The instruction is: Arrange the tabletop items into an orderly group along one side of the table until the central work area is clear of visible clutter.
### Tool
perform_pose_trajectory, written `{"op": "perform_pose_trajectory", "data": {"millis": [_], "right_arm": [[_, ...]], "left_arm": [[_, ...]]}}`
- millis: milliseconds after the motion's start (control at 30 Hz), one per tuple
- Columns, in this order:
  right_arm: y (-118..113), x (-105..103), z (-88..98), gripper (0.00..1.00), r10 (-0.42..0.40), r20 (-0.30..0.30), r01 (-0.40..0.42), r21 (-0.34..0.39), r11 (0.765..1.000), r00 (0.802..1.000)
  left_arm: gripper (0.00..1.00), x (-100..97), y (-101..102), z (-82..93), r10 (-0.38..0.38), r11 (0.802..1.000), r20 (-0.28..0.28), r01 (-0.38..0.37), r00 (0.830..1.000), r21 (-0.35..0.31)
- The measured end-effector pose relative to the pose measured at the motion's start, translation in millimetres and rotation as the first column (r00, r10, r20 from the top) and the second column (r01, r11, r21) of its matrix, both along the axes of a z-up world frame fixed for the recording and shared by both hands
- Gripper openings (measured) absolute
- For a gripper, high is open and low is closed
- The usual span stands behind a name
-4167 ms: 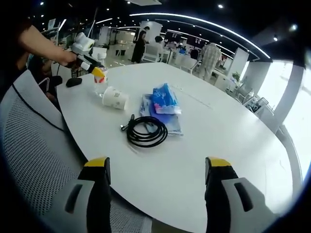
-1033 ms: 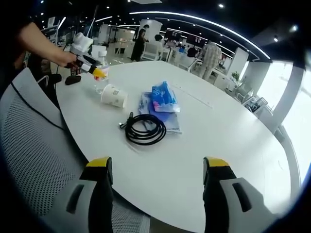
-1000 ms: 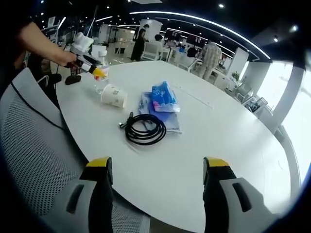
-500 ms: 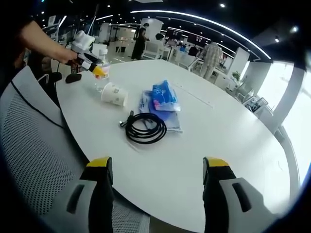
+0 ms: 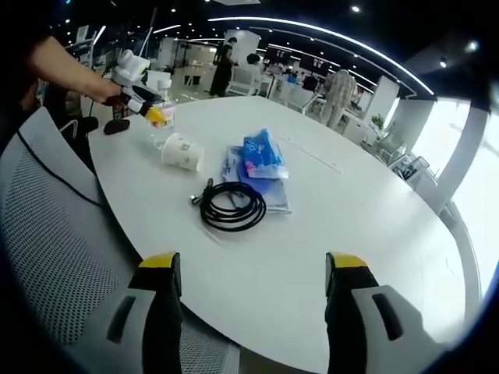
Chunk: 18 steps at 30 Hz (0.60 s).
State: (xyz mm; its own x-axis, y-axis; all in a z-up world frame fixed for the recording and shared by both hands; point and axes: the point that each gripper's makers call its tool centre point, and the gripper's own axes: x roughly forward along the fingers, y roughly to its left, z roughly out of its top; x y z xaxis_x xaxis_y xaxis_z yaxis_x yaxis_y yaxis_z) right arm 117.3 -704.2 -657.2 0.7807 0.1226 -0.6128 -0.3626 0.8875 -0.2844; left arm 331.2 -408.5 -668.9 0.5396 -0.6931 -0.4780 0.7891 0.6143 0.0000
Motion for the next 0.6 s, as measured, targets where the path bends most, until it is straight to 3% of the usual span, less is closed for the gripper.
{"op": "perform_pose_trajectory", "data": {"millis": [133,233,600], "right_arm": [[0,0,0.0,0.75,0.002,-0.001,-0.002,-0.001,1.000,1.000],[0,0,0.2,0.75,0.002,0.000,-0.002,0.000,1.000,1.000],[1,-1,-0.8,0.75,0.012,-0.004,-0.012,-0.007,1.000,1.000]], "left_arm": [[0.52,2.6,0,12.6,0.062,0.996,0.017,-0.061,0.998,-0.068],[0.50,3.0,1,15.4,0.093,0.992,0.014,-0.091,0.996,-0.082],[0.48,4.8,2,3.8,0.163,0.983,-0.009,-0.163,0.987,-0.085]]}}
